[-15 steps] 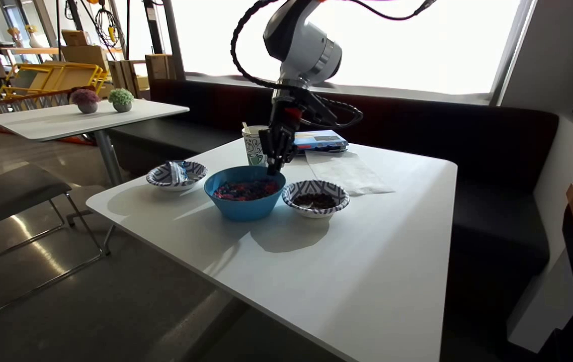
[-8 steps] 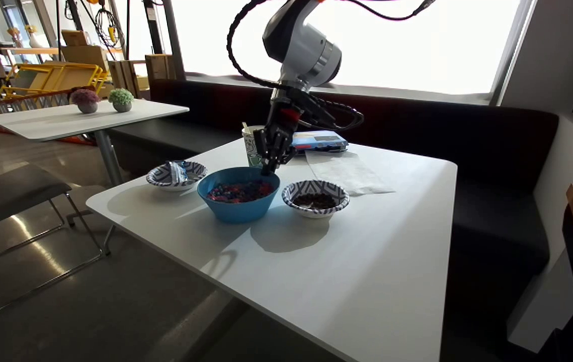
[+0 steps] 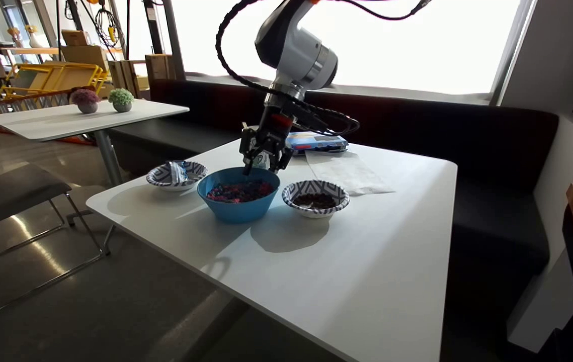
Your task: Move the blue bowl to the right.
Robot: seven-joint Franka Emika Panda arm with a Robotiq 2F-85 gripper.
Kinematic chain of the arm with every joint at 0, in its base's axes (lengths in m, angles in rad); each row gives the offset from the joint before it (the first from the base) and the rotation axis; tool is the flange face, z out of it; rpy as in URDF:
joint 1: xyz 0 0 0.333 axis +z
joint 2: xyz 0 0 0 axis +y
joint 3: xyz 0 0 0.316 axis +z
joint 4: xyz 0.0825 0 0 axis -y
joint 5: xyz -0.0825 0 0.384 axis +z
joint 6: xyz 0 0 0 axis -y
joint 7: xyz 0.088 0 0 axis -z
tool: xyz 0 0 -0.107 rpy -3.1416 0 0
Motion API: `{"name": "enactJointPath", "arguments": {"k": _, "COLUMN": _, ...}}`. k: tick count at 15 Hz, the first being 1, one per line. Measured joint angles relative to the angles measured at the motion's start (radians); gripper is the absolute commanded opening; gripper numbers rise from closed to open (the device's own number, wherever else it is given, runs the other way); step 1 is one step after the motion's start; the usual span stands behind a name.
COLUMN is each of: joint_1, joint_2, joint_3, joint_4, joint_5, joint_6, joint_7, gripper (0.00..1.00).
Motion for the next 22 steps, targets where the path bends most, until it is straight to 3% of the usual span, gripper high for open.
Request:
{"name": "enactJointPath", "arguments": {"k": 3, "joint_1": 0.013, "joint_2": -0.036, "joint_3": 0.0, "joint_4": -0.058, "joint_5": 0.0, "joint_6": 0.104, "joint_7": 0.023, "gripper": 0.18}}
{"name": "enactJointPath", "arguments": {"k": 6, "joint_1": 0.017, "joint_2": -0.085, "joint_3": -0.002, "joint_4": -0.124, "joint_5": 0.0, "joint_6": 0.168, "joint_7": 0.041, "gripper": 0.1}}
{"name": "enactJointPath", "arguments": {"k": 14, "joint_1": 0.039, "joint_2": -0.166, "joint_3": -0.037, "joint_4": -0.246, "joint_5": -0.027, "joint_6": 0.183, "joint_7": 0.041, "gripper": 0.45}}
{"name": "enactJointPath", "arguments": {"k": 19, "joint_1": 0.053, "joint_2": -0.177, "joint_3": -0.041, "joint_4": -0.261, "joint_5": -0.044, "joint_6": 0.183, "joint_7": 0.04, "gripper": 0.33}}
{"name": "enactJointPath", "arguments": {"k": 20, "joint_1": 0.057, "joint_2": -0.178, "joint_3": -0.041, "joint_4": -0.261, "joint_5": -0.044, "joint_6": 0.183, "joint_7": 0.04, "gripper": 0.37}}
{"name": "enactJointPath", "arguments": {"k": 22, "joint_1": 0.065, "joint_2": -0.179, "joint_3": -0.041, "joint_4": -0.261, "joint_5": -0.044, "joint_6": 0.183, "joint_7": 0.04, "gripper": 0.34}}
